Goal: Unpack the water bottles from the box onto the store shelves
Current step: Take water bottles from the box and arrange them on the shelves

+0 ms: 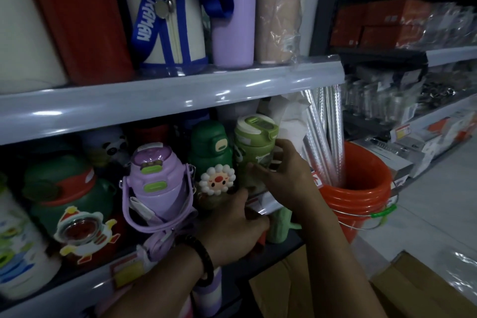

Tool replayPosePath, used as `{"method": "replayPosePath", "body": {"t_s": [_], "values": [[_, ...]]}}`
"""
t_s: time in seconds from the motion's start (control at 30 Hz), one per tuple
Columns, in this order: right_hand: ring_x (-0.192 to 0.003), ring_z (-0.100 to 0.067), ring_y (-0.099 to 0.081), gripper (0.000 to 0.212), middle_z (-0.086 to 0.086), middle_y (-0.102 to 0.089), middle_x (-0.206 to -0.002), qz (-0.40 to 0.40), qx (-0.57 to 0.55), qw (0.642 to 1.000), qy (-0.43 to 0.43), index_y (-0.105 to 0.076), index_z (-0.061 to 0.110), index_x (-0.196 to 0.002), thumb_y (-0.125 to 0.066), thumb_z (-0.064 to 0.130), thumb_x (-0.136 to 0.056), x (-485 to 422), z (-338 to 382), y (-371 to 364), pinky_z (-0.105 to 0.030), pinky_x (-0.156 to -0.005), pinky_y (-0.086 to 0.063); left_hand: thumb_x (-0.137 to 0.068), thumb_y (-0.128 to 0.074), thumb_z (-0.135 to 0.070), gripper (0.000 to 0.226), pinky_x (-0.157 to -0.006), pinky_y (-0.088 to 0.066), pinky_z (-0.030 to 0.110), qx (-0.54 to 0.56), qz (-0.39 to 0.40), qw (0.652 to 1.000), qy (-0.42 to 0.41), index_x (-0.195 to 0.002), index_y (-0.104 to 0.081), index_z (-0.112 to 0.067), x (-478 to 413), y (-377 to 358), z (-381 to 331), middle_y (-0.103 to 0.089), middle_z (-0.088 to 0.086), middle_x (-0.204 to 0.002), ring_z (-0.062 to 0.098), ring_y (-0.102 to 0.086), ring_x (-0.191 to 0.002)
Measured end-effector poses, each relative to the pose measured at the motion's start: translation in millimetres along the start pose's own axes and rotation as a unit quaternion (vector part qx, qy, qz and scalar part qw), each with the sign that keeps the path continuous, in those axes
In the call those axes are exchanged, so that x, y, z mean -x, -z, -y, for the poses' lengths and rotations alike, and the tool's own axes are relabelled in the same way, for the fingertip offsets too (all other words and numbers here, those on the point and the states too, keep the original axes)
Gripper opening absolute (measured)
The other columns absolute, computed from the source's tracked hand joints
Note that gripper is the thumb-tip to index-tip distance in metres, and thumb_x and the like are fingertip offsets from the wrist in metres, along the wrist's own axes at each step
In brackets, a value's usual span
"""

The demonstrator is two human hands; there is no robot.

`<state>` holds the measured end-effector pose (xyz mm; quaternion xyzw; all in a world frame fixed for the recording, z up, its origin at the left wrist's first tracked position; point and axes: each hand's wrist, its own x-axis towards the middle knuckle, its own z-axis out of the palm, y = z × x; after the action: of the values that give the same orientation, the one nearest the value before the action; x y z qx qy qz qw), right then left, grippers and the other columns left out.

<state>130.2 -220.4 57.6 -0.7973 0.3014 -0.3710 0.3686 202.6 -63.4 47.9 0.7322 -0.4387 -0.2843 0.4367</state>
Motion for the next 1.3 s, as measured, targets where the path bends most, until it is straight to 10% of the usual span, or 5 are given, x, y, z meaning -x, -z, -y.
{"method": "replayPosePath", "body": {"t_s": [0.37, 0.6, 1.3], "values": [[-0.088, -0.016, -0.071, 0.034, 0.001, -0.076, -0.100, -0.042, 0.053, 0.997, -0.042, -0.063, 0.024, -0.113, -0.080, 0.040, -0.087, 18, 74, 63, -0.031, -0.076, -0.055, -0.073, -0.065, -0.051, 0.035, -0.092, -0.058, 0.057, 0.062, -0.070, 0.995, -0.030, -0.108, -0.068, -0.052, 37, 21, -81, -0.078, -0.014, -0.103, 0.016, -0.075, -0.096], [-0.065, -0.001, -0.066, 0.019, 0.007, -0.072, -0.078, -0.095, -0.031, 0.995, -0.023, -0.069, 0.025, -0.096, -0.080, 0.037, -0.087, 47, 141, 96, -0.023, -0.060, -0.051, -0.094, -0.068, -0.034, 0.011, -0.085, -0.061, 0.039, 0.057, -0.161, 0.983, -0.073, -0.105, -0.069, -0.036, 83, 60, -150, -0.076, -0.019, -0.093, 0.001, -0.072, -0.084], [-0.081, -0.003, -0.066, 0.031, 0.009, -0.070, -0.096, -0.255, -0.051, 0.963, 0.074, -0.063, 0.025, -0.105, -0.084, 0.033, -0.083, -46, 276, 103, -0.028, -0.074, -0.052, -0.083, -0.082, -0.013, 0.053, -0.075, -0.051, 0.009, 0.135, -0.211, 0.942, -0.225, -0.115, -0.066, -0.052, 64, 114, -169, -0.064, -0.030, -0.121, -0.010, -0.068, -0.093]]}}
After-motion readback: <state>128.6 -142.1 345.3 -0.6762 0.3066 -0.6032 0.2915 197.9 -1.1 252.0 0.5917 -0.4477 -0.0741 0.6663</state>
